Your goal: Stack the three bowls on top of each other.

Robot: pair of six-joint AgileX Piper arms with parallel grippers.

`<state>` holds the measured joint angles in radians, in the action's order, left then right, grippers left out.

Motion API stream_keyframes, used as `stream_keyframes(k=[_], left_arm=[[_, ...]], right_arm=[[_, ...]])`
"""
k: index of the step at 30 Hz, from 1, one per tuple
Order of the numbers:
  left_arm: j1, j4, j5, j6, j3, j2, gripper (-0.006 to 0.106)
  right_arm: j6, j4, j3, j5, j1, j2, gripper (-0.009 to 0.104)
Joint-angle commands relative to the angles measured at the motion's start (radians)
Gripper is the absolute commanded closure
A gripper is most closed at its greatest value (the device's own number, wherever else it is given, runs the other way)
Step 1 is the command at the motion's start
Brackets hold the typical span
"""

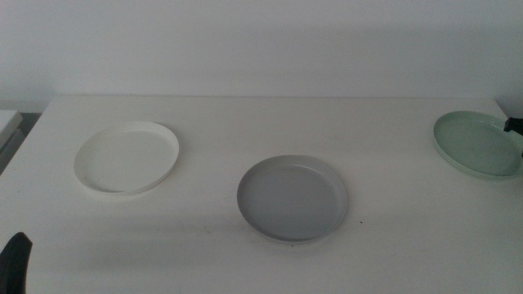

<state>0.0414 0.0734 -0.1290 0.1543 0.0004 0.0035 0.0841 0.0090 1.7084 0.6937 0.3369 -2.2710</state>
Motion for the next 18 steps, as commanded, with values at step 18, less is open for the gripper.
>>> stream_keyframes(k=[18], left_arm=[[-0.002, 0.001, 0.014, 0.0, 0.0, -0.004, 0.007]], right_arm=[[-0.226, 0.323, -0.394, -0.147, -0.344, 0.576, 0.097]])
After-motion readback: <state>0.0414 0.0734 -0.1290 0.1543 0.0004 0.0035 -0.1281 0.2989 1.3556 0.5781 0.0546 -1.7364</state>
